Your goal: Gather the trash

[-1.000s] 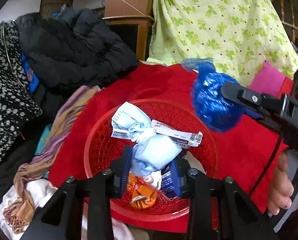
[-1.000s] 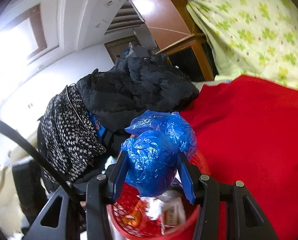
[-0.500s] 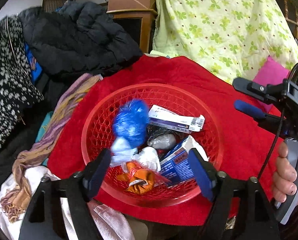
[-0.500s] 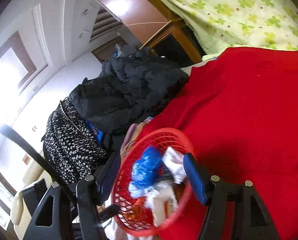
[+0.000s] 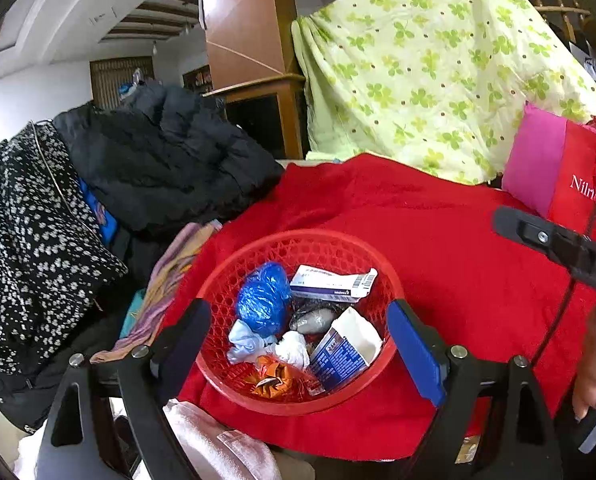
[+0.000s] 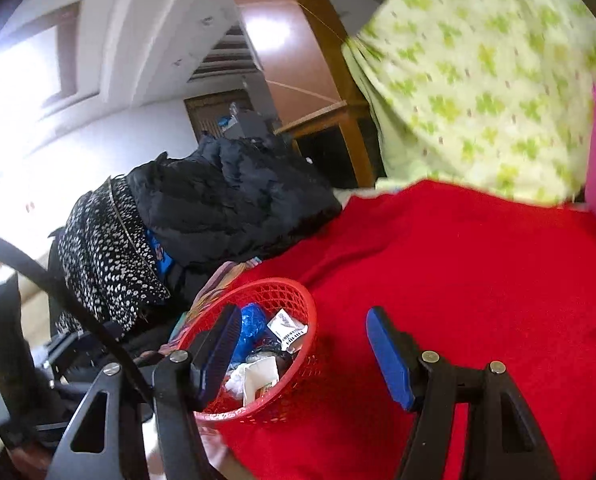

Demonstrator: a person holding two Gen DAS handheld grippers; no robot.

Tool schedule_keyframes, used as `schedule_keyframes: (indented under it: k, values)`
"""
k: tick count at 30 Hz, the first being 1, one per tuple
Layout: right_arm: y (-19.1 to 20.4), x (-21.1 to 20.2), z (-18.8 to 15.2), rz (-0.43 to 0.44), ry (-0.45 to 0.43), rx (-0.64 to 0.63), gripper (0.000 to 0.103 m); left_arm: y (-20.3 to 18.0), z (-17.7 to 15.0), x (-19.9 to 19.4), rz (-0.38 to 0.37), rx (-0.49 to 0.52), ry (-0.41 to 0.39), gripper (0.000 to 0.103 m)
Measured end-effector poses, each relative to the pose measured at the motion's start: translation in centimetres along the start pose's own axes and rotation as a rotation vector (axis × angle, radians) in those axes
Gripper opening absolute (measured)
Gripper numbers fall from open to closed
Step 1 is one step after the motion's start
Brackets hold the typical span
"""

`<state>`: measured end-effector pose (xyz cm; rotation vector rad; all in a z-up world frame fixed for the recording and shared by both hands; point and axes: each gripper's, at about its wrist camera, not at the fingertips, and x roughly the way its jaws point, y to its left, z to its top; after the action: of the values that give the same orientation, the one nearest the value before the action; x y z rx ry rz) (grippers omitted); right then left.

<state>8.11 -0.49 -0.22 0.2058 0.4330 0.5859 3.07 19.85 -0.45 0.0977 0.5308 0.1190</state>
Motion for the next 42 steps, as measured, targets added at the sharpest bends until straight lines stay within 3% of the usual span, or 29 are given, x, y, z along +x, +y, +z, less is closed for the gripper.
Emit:
schedule_keyframes:
  k: [2, 4, 13, 19, 25, 42]
  values:
    - [0.8, -1.3, 0.1, -0.007, -0.021, -0.031, 0.069, 0.2, 0.1, -0.8, 0.026, -0.004, -0.007, 0.091]
    - [1.4, -2.4, 0.1, -0.011, -0.040, -0.051, 0.070, 0.3, 0.2, -1.6, 0.055, -0.010, -0.022, 0.100]
    - [3.8, -5.4, 0.0, -0.017, -0.062, -0.078, 0.072, 0.8, 0.8, -5.0, 0.142, -0.014, -0.078, 0.100]
    - [5.8, -6.2, -0.7, -0.019, -0.041, -0.114, 0.072, 1.5, 0.7, -6.5, 0.162, -0.034, -0.085, 0.101]
    - [7.6, -7.5, -1.0, -0.040, -0.047, -0.158, 0.073, 2.1, 0.5, -7.8, 0.229, -0.037, -0.094, 0.103]
    - [10.5, -9.4, -2.2, -0.037, 0.004, -0.169, 0.075, 5.0, -0.9, -9.8, 0.262, -0.123, -0.082, 0.103]
